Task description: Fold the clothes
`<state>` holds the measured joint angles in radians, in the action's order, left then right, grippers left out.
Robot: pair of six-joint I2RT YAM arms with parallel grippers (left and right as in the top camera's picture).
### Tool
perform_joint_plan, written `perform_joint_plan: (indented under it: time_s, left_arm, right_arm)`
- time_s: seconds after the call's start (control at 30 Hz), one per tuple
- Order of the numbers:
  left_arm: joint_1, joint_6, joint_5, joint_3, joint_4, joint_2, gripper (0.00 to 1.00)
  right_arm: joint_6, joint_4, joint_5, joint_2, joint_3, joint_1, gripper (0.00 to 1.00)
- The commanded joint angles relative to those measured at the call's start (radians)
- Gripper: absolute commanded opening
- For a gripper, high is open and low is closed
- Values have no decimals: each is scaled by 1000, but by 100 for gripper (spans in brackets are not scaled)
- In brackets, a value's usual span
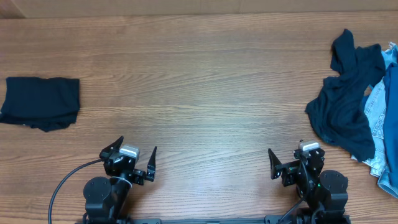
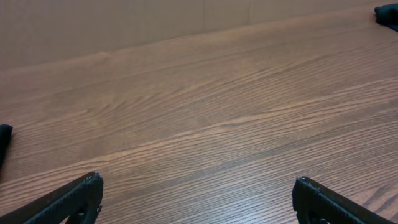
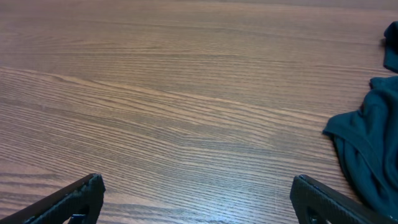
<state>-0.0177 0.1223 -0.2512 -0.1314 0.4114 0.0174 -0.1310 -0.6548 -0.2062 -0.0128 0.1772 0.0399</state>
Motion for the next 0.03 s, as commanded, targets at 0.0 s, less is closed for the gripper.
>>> perform_joint_plan:
  time_s: [0.0]
  left_arm:
    - [4,-18,-8,12,-4,-13,100]
  right_arm:
    - [4,-1,-8,10,-15,-2,100]
